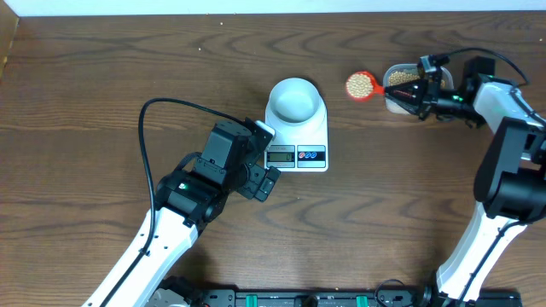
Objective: Scoop item into bowl and weigh 50g on scale
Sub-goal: 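Lift the filled scoop and carry it over the white bowl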
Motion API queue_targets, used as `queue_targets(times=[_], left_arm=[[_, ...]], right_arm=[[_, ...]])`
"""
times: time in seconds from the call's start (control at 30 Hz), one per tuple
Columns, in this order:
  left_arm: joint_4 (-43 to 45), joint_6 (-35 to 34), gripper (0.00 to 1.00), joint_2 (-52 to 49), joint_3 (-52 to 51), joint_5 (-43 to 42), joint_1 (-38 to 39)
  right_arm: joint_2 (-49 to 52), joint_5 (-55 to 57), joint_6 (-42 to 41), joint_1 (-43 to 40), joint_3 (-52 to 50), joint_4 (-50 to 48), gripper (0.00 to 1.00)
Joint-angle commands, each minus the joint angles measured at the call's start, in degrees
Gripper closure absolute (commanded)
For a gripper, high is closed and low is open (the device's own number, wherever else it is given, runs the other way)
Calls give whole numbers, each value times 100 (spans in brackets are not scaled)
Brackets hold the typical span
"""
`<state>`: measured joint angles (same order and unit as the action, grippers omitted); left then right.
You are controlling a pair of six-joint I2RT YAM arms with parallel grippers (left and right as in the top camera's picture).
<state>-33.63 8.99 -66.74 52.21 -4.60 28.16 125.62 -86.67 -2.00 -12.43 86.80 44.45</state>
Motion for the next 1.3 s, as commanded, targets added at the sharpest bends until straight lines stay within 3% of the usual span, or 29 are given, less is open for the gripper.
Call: queue_targets(times=[0.0,0.27,0.77,1.27], left_arm=[[-15,-26,2,52,164,-55,-24],[-15,-26,2,52,164,-55,-24],[-15,-26,2,52,164,-55,-24],[-15,-26,2,52,164,-55,-24]], right_arm=[[-50,-278,-101,251,234,-11,99],[-83,-256,-136,769,426,-63,99],[-85,1102,-1504,1679,428,-1622,99],[-92,1834,-1578,2159,428,-2111,99]])
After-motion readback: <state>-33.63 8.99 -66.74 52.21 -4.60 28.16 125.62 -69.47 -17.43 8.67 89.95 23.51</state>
